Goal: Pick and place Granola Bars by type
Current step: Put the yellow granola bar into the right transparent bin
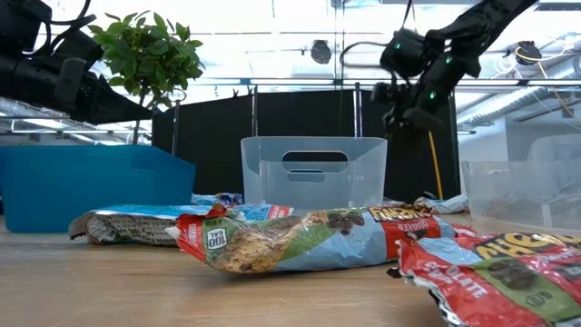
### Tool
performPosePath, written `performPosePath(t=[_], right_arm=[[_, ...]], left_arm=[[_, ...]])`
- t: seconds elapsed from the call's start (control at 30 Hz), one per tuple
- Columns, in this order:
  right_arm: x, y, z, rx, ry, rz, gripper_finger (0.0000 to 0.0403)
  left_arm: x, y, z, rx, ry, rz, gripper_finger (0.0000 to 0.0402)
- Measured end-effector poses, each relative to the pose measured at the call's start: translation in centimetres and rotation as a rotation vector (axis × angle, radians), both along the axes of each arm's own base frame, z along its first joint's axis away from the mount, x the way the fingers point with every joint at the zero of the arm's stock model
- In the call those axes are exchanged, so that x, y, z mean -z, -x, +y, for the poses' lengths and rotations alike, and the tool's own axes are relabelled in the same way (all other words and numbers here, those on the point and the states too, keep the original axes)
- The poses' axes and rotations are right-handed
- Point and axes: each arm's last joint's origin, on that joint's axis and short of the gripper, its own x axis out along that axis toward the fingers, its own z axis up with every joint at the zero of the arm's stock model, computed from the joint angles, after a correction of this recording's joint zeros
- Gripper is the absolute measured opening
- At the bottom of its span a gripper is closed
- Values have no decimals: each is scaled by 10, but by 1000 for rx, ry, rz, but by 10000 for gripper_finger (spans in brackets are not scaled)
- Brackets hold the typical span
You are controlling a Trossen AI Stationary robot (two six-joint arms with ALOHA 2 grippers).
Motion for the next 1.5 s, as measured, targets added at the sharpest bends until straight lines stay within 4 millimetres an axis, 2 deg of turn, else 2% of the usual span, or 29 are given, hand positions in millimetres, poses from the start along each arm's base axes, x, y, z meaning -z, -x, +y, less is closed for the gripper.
performPosePath(t=[0.2, 0.3, 0.4, 0.7, 0.93, 1.07, 1.17, 1.5], right_arm=[[35, -12, -6, 21, 6, 145, 180], [47, -19, -6, 19, 18, 166, 206], [52, -23, -7, 15, 21, 157, 210], [63, -27, -16, 37, 24, 153, 169], [69, -27, -16, 40, 14, 172, 87], [62, -25, -15, 43, 20, 158, 34], [54, -24, -15, 47, 35, 127, 12], [14, -17, 0, 41, 69, 9, 0]], left_arm=[[0, 0, 0, 0, 2, -1, 93], [-1, 0, 0, 0, 2, -8, 93], [-1, 0, 0, -1, 4, -16, 93], [-1, 0, 0, 0, 5, -18, 93], [-1, 0, 0, 0, 5, -13, 93], [-1, 0, 0, 0, 5, -14, 93], [-1, 0, 0, 0, 5, -14, 93], [-1, 0, 0, 0, 4, -14, 93]])
